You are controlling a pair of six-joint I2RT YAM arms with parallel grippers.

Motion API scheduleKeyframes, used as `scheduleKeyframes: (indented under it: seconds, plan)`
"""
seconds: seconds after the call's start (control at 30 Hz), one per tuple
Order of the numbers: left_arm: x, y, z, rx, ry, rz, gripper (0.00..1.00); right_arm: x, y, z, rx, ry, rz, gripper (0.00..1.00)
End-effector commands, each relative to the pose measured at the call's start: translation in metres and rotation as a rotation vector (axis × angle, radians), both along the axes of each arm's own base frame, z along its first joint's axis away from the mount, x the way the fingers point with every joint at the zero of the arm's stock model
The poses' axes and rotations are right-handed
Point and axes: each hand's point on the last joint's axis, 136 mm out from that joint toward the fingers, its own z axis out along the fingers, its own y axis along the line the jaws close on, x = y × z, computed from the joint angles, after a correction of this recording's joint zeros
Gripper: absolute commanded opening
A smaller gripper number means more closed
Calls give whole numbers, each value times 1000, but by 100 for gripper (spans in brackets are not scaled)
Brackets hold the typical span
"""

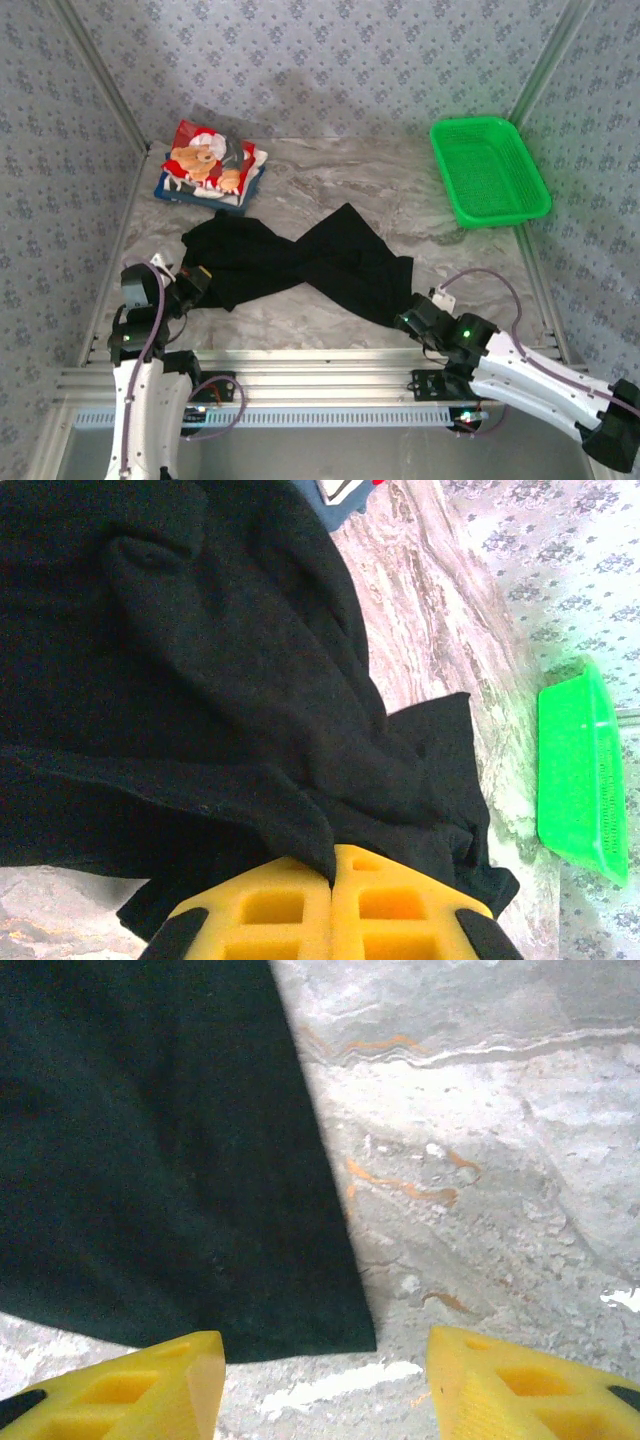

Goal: Fold and stack the t-shirts

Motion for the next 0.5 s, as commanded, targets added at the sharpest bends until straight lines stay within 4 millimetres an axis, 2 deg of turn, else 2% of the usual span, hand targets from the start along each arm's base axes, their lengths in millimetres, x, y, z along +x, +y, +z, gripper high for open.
scheduleKeyframes:
  seconds: [0.0,0.07,0.27,0.47]
  plan:
    - [0,-3,6,6,-26,-22,0,2,7,-13,40,25,6,56]
    - [0,-4,10,11,-32,-30,0,9,19,-16,95,28,4,55]
    - [-2,-6,13,17,-35,-40,0,25,30,-19,99,49,5,54]
    - [-2,-7,15,20,-41,-48,0,15,27,-34,96,99,6,53]
